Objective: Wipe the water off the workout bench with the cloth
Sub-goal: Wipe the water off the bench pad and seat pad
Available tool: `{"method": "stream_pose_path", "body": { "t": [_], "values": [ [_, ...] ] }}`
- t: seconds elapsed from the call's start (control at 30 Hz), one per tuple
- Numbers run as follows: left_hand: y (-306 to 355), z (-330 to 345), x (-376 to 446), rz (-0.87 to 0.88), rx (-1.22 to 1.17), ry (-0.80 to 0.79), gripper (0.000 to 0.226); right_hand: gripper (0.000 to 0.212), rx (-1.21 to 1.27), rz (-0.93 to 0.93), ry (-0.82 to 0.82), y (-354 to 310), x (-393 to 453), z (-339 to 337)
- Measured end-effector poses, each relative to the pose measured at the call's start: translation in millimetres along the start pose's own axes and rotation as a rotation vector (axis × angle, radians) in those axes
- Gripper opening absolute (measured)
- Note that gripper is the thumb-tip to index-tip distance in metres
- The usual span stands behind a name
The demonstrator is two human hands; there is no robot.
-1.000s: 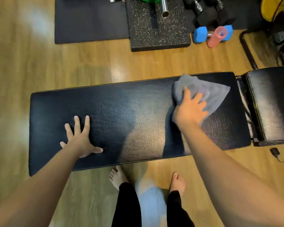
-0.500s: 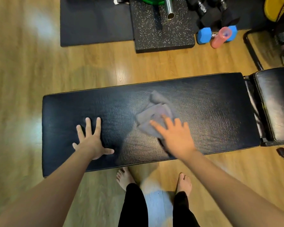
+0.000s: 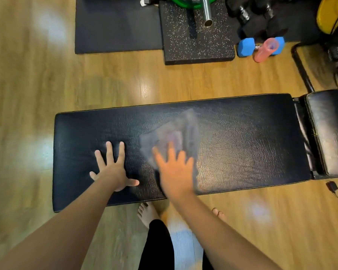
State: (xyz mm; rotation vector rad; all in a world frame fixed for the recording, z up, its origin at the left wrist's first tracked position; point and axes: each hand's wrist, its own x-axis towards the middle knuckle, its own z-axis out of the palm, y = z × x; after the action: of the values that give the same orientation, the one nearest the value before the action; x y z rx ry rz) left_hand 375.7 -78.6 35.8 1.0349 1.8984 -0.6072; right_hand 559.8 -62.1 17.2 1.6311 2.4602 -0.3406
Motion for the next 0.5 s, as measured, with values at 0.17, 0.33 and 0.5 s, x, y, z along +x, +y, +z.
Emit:
{"method": "stream_pose_path", "body": {
  "t": [0.17,0.33,0.5],
  "values": [
    [2,0,3,-0.040,0.052,-0.041,0.138,0.070,-0.091,-0.361,-0.048,21,-59,15],
    [5,-2,6,-0.051,0.098,-0.086,0.139,0.093,-0.159,-0.299,-0.106,132,-78,5],
    [6,-4,4,-0.064,0.118,-0.102,0.139,0.077,-0.041,0.373,0.024,199,-37,-23]
  ]
}}
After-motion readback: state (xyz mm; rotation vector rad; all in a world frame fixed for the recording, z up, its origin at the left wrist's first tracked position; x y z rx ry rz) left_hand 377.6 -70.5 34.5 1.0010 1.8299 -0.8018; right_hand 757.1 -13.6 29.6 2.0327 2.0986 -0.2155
